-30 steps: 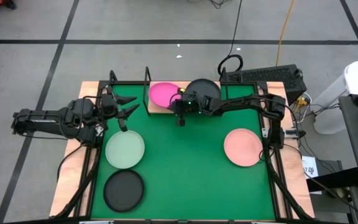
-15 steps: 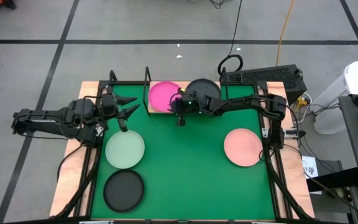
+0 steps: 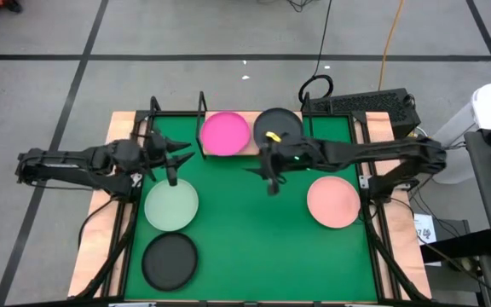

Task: Place and stack plates onto a shelf
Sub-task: Stack the green plate on top of the pink plate on the shelf

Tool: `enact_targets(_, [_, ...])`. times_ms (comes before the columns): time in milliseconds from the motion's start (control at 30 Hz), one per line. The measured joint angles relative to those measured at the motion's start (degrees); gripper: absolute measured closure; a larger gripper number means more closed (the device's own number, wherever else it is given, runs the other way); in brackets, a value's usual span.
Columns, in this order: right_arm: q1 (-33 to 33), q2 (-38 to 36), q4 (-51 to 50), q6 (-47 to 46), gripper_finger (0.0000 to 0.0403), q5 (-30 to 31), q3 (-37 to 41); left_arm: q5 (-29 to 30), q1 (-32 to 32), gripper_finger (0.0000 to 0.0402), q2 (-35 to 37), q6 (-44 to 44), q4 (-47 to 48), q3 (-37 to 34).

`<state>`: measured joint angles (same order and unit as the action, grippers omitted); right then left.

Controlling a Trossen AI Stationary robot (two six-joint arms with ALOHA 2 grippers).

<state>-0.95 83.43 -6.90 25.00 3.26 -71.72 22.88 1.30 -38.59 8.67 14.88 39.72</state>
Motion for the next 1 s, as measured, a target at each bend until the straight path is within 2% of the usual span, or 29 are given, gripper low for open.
enact_targets(233, [6.20, -8.53, -13.54, -5.52, 0.0311, 5.69, 0.00, -1.95, 2.56, 0.0245, -8.00, 5.51, 3.37, -0.04])
enact_targets(400, [10.62, -10.82, -15.37, -8.76, 0.0312, 5.96, 0.00, -4.83, 4.57, 0.0245, -16.28, 8.57, 10.03, -0.04])
enact_targets(533, [13.81, -10.73, -15.74, -8.53, 0.0312, 6.14, 0.07, -11.03, 4.53, 0.0245, -21.55, 15.22, 19.25, -0.04])
enact_targets(700, [17.13, -10.33, -12.02, -7.07, 0.0312, 10.49, 4.00, -15.77, 4.57, 0.0245, -26.76, 20.43, 26.47, -0.04])
enact_targets(867, [18.49, -11.56, -5.54, -6.46, 0.0312, 14.80, 11.14, -16.66, 3.74, 0.0244, -30.29, 17.93, 28.68, 0.01])
enact_targets(1000, [18.49, -13.62, 0.51, -7.69, 0.0312, 14.83, 16.94, -18.37, 2.22, 0.0244, -33.61, 15.22, 28.53, 1.51])
